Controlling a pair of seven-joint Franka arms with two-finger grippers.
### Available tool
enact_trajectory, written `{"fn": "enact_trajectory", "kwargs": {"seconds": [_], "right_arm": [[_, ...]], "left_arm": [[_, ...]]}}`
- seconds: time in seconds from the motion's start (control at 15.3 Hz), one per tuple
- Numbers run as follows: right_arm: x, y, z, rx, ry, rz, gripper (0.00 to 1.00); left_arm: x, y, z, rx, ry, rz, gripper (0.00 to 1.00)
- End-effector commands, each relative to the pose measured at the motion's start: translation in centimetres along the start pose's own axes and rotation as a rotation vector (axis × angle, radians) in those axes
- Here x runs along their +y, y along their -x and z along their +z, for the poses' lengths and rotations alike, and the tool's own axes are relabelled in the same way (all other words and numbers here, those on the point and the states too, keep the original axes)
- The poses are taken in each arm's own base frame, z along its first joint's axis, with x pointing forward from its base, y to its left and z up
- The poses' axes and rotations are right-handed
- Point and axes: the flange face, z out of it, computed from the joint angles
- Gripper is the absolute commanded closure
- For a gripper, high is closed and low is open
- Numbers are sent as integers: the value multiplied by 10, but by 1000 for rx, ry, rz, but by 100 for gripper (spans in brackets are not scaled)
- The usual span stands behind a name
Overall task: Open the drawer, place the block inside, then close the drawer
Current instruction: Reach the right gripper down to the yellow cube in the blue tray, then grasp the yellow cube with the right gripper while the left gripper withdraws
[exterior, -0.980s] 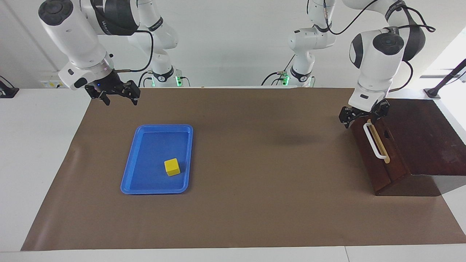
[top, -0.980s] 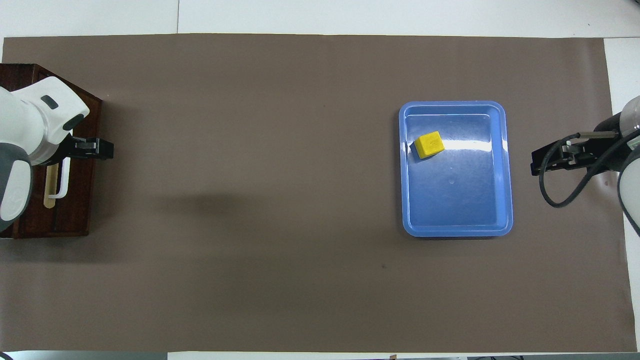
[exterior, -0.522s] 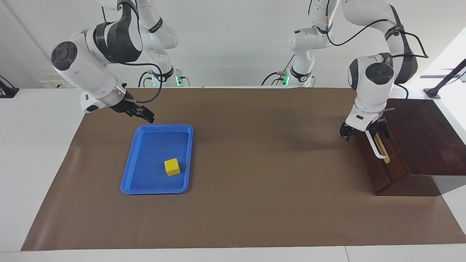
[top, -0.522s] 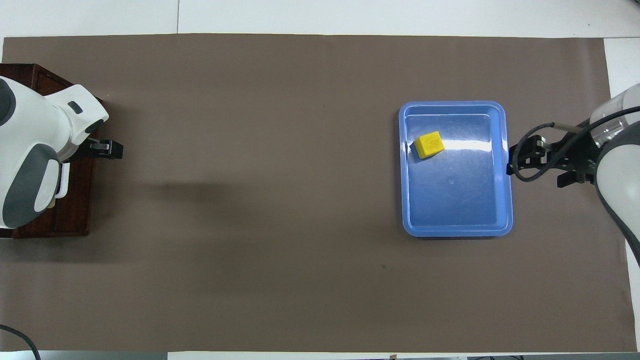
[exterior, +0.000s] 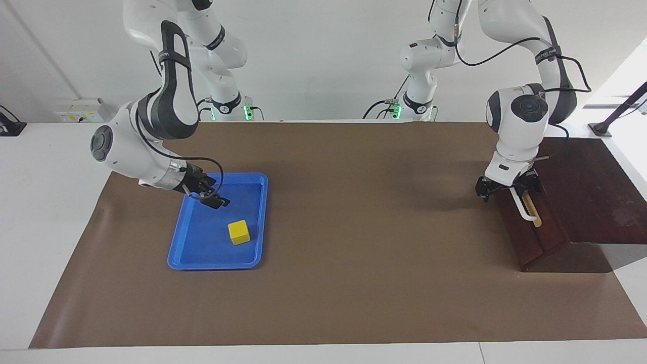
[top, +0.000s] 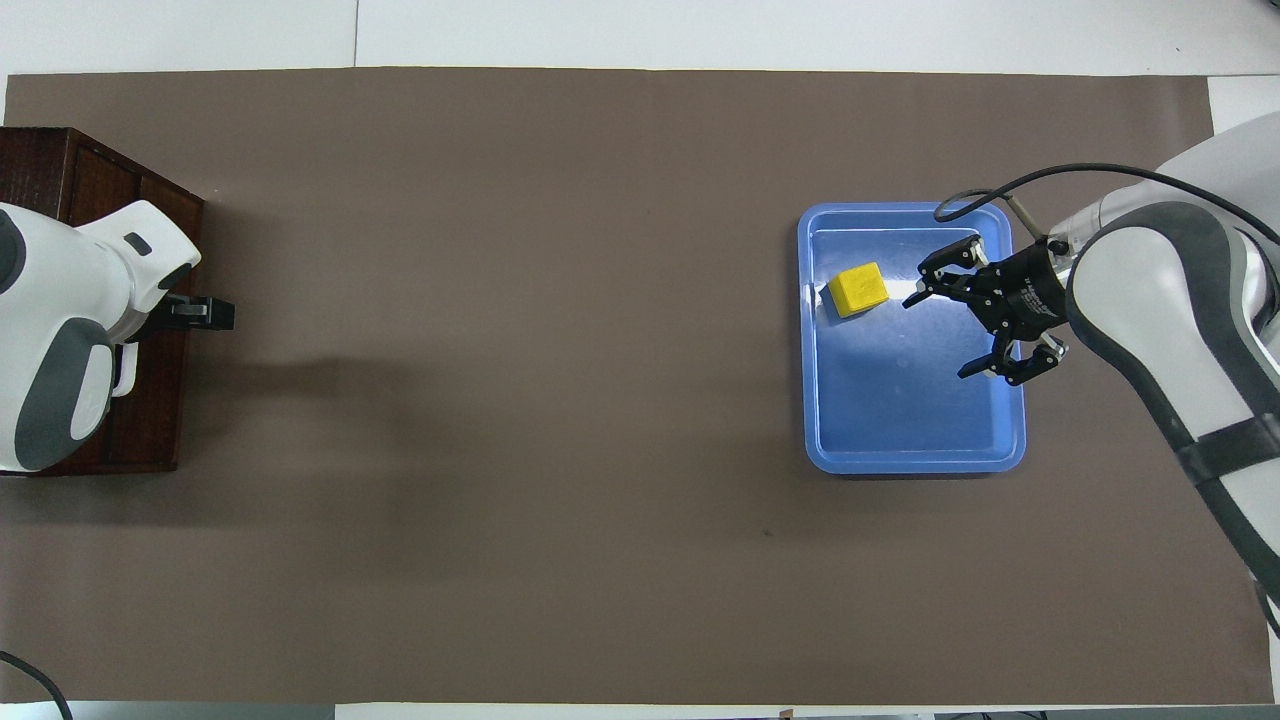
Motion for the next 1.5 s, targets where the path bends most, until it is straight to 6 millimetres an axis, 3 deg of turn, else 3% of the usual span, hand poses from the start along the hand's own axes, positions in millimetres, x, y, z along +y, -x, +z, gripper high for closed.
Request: {"fn": "enact_trajectory", "kwargs": {"seconds": [0.0, 0.26, 0.46, 0.59, 0.72, 0.91, 0.98, 1.04, 1.24, 1.44], "right_arm": [[-19, -30, 4, -74, -29, 89, 0], [-31, -58, 6, -135, -28, 126, 0], [-38, -79, 23, -193, -39, 169, 0], [-39, -87, 41, -232, -29, 200, 0], [-44, -96, 48, -253, -21, 203, 0], [-47, -97, 49, -253, -17, 210, 0], [-48, -97, 49, -250, -21, 210, 0], [-48, -97, 50, -249, -21, 210, 0], [-57, -98, 43, -241, -40, 197, 0], [-64, -100, 50, -243, -42, 196, 0]], "left_arm": [[19, 5, 0, 36, -3, 19, 0], [103, 3, -21, 49, 21, -23, 0], [144, 8, -33, 41, 53, -47, 0], [156, 10, -39, 38, 65, -55, 0], [151, 2, -47, 25, 57, -64, 0], [143, -38, -109, -115, 180, -200, 0], [141, -41, -133, -152, 205, -254, 0], [148, -41, -154, -158, 206, -334, 0], [161, -32, -191, -179, 259, -672, 0], [191, -27, -201, -239, 270, -1056, 0]]}}
